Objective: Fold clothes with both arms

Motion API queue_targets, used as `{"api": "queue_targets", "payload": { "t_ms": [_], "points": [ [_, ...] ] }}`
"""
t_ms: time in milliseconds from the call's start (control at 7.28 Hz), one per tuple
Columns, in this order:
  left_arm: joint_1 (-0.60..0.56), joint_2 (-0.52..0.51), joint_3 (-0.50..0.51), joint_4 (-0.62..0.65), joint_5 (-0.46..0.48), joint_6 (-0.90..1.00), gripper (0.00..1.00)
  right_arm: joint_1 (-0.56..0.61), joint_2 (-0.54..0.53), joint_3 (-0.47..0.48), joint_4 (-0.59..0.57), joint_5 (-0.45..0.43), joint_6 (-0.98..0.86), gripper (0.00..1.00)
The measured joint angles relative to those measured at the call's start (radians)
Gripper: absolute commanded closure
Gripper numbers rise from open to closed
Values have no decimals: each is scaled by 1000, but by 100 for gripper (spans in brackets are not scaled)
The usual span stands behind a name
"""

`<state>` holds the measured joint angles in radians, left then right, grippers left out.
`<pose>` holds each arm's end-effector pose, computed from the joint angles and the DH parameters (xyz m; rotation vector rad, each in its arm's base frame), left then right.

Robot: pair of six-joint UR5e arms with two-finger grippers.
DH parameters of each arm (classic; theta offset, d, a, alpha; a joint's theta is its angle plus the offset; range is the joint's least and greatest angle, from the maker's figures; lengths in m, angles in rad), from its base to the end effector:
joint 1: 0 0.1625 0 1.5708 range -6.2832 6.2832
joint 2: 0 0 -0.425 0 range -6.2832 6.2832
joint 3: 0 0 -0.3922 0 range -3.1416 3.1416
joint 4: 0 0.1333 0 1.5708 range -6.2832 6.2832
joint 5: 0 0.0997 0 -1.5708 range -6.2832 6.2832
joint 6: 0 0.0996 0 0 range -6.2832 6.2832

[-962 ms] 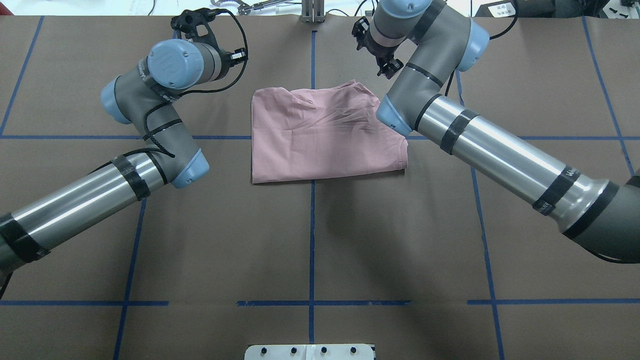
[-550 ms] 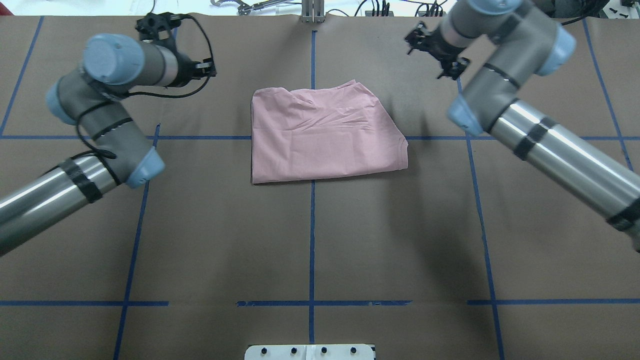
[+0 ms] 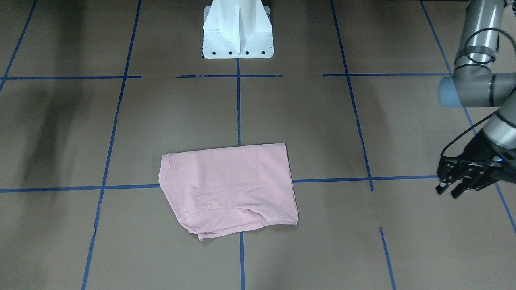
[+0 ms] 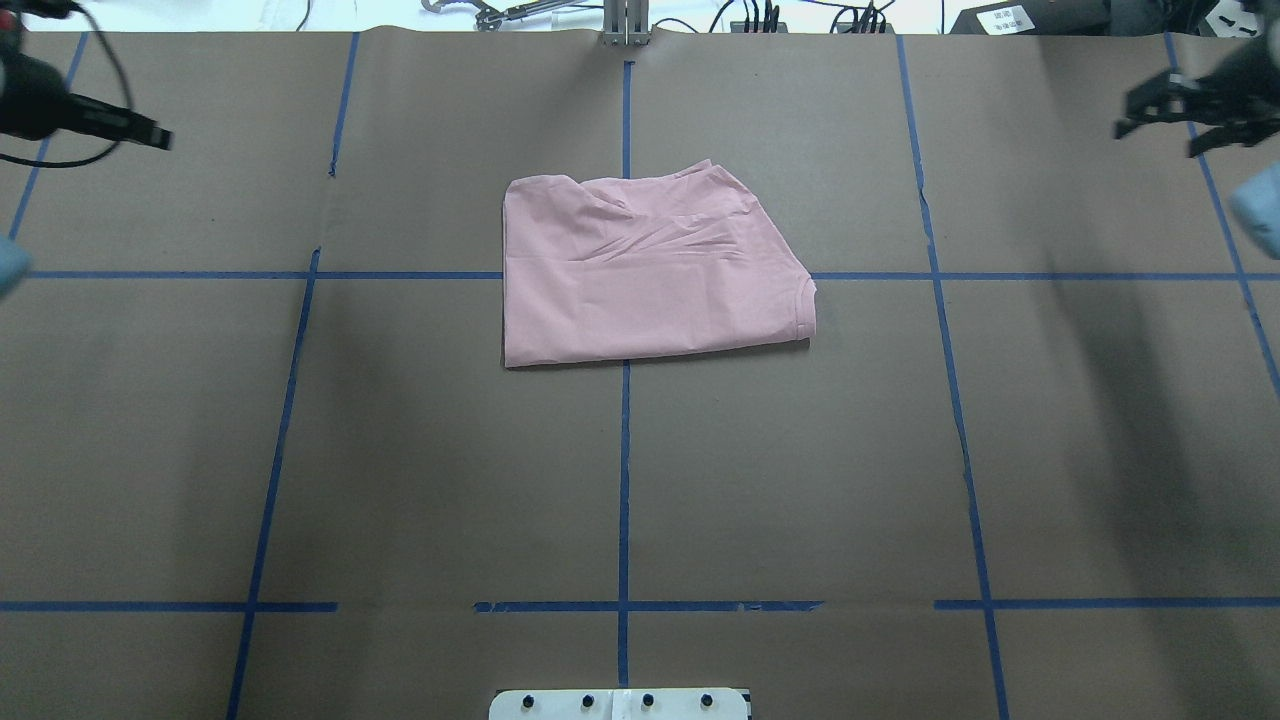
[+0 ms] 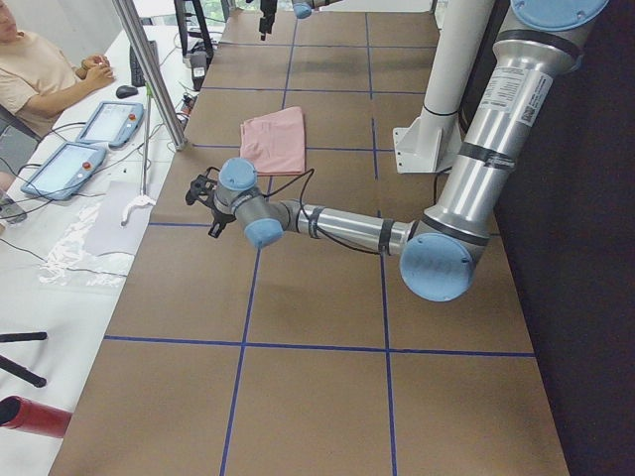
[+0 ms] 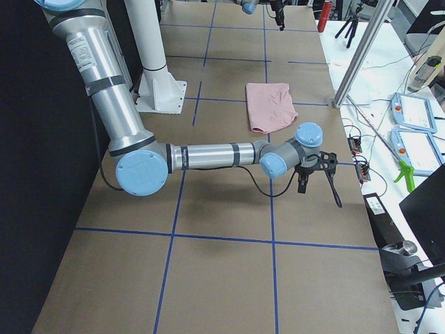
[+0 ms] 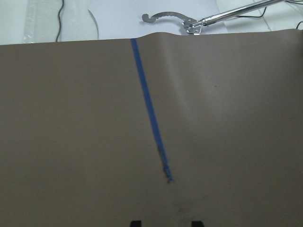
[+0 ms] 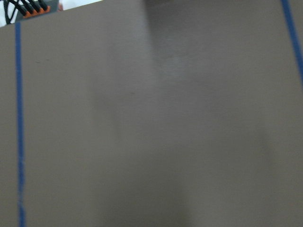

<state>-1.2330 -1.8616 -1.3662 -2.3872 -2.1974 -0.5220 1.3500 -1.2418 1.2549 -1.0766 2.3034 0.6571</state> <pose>0.1407 -0.6265 0.5076 0.5481 0.8906 0.1155 -0.0779 -0.6514 0.5759 0.1339 -0.8550 0.2231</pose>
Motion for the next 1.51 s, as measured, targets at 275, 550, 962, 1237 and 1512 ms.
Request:
{"api": "queue_targets", "payload": {
  "t_ms": [275, 550, 962, 1237, 1512],
  "points": [
    [-165, 85, -4, 57, -82, 247, 53, 146, -92, 4, -103, 22, -351, 0],
    [-274, 112, -50, 326, -115, 412, 0, 200, -140, 27, -201, 28, -487, 0],
    [-302, 263, -245, 619, -139, 495, 0, 210, -240, 115, -238, 49, -509, 0],
    [-299, 319, -311, 718, -164, 487, 0, 209, -259, 140, -242, 53, -509, 0],
    [-299, 334, -357, 785, -165, 487, 0, 206, -271, 179, -295, 52, -510, 0]
  ]
}}
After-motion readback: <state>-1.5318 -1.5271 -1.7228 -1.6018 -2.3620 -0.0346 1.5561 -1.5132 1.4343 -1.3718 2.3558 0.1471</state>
